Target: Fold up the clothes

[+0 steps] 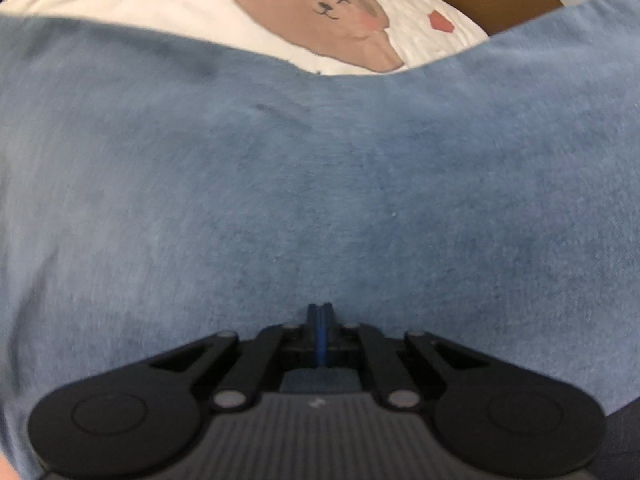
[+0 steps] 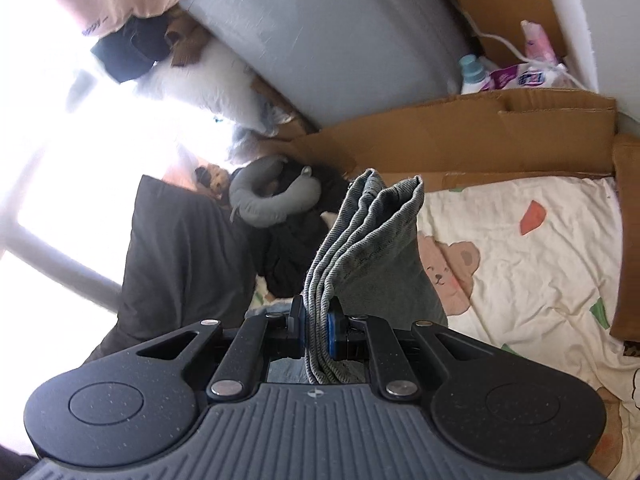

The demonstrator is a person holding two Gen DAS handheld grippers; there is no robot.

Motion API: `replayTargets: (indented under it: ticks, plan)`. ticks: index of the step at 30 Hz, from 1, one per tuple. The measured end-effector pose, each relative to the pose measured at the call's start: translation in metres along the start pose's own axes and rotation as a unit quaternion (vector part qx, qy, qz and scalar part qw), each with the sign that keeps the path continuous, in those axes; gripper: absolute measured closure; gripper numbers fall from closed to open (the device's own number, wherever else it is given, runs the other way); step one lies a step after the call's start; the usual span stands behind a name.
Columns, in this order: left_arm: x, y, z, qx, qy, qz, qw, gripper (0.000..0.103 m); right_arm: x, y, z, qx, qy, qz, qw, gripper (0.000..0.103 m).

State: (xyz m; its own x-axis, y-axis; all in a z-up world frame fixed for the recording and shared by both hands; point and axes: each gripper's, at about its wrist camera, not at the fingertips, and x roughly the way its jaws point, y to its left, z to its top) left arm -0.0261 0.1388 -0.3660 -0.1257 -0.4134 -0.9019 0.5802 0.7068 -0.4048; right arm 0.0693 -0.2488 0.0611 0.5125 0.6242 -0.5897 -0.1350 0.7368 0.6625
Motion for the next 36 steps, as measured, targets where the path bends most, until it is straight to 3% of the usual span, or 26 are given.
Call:
replayTargets:
  ticks: [10,21,31,36]
  plan:
    - [0.003,-0.020,0.029,0.018,-0.006,-0.002,0.9998,0.103,-0.025,-0.023,0.004,0.017,-0.035,-0.004,0.999,0.093]
    - [0.019,-0.042,0.066,0.028,-0.022,-0.030,0.9989,0.103,-0.043,-0.036,0.010,0.030,-0.067,-0.015,0.997,0.093]
    - [0.041,-0.076,0.099,0.073,-0.019,-0.063,0.9952,0.103,-0.069,-0.061,0.014,0.060,-0.109,-0.044,0.991,0.094]
    - [0.053,-0.080,0.107,0.079,-0.012,-0.062,0.9948,0.103,-0.063,-0.058,0.017,0.056,-0.103,-0.055,0.992,0.094]
